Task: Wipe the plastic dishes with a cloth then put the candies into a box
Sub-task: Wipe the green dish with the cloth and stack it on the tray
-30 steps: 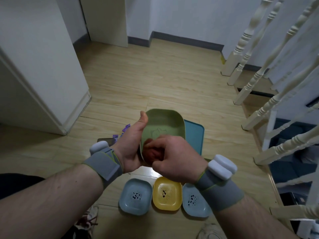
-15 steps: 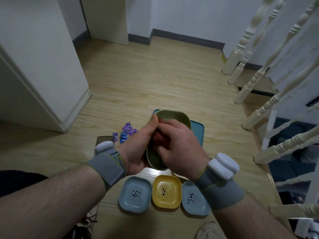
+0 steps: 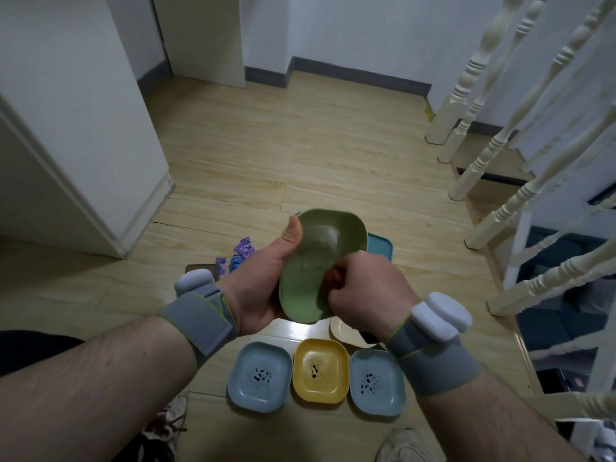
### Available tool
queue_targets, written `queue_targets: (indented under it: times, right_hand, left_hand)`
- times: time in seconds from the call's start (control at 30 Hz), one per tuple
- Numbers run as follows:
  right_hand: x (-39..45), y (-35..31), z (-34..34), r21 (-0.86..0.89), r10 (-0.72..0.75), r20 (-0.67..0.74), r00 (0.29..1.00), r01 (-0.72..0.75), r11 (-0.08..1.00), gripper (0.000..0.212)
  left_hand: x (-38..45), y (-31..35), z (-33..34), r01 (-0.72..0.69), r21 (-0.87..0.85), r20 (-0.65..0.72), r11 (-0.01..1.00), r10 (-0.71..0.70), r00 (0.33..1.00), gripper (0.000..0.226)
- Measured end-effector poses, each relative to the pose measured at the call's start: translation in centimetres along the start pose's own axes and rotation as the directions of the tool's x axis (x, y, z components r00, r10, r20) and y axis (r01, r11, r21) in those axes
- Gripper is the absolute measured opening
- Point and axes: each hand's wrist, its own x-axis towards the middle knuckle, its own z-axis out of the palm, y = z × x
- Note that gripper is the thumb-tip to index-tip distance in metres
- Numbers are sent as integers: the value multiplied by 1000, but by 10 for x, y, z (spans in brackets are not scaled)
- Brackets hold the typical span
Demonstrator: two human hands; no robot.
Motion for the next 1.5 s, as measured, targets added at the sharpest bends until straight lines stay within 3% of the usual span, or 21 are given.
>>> queue_targets:
  times: [0.1,0.23,0.33,0.43,0.53,0.63,0.7,0.83,1.03,1.17,1.23,1.27,1.3,1.33,1.37,1.4,1.43,1.5]
  right_hand:
    - [6,2,7,82,-10,-154,988,23,996,18]
    - [8,-1,2,352,-110,-295,949,215,911,41]
    - [0,-14,4,456,-267,-291,919,379,805,46]
    - [-2,-16,5,528,-347,-178,921,386,756,46]
    - [-6,-13,7,452,-428,-32,903,395,800,38]
    - [-7,-13,9,344,-425,-114,898,437,831,44]
    - [-5,-8,5,396,-346,-181,921,390,832,53]
    - [0,11,-1,472,-222,-98,970,241,848,72]
    - [6,22,9,340,-233,-86,969,249,907,80]
    - [5,21,6,298,-247,-150,957,282,912,56]
    - [4,21,4,275,-240,-141,961,271,922,47]
    - [4,21,3,271,-238,-127,963,265,925,45]
    - [4,22,2,267,-238,-112,965,260,928,44]
    - [3,21,0,259,-237,-96,967,254,932,44]
    - [2,20,-2,248,-236,-85,968,250,936,44]
    - [2,20,-3,242,-234,-78,969,246,938,44]
    - [2,19,-4,245,-232,-74,970,243,939,42]
    - [3,19,-4,259,-236,-78,969,248,934,35]
  left_hand:
    - [0,-3,3,-10,24,-5,1000,10,1000,73]
    - [2,-7,1,43,25,6,999,-43,999,76]
    - [5,-8,-1,64,-18,-20,998,-65,998,81]
    - [7,-3,-6,52,-48,-7,998,-52,999,92]
    - [8,2,-12,-15,-47,-9,999,15,1000,86]
    - [8,9,-9,-44,4,-31,999,44,999,82]
    - [8,17,-8,-95,9,-72,995,95,993,81]
    - [7,36,-15,-199,-83,-197,976,180,964,73]
    - [5,50,-32,-174,-216,-181,961,135,974,68]
    - [1,51,-33,-18,-114,-163,993,-1,987,60]
    - [3,52,-37,-13,12,-274,1000,16,962,55]
    - [7,51,-42,-36,180,-376,983,103,921,58]
    - [8,50,-47,-52,430,-478,901,277,834,63]
    - [8,49,-49,-43,685,-474,727,490,732,65]
    - [5,48,-46,-49,868,-339,495,661,669,62]
    - [1,47,-40,-94,957,-142,273,730,669,58]
    - [-4,45,-30,-150,982,30,112,695,718,57]
    - [-6,34,-18,-189,973,229,-129,515,826,60]
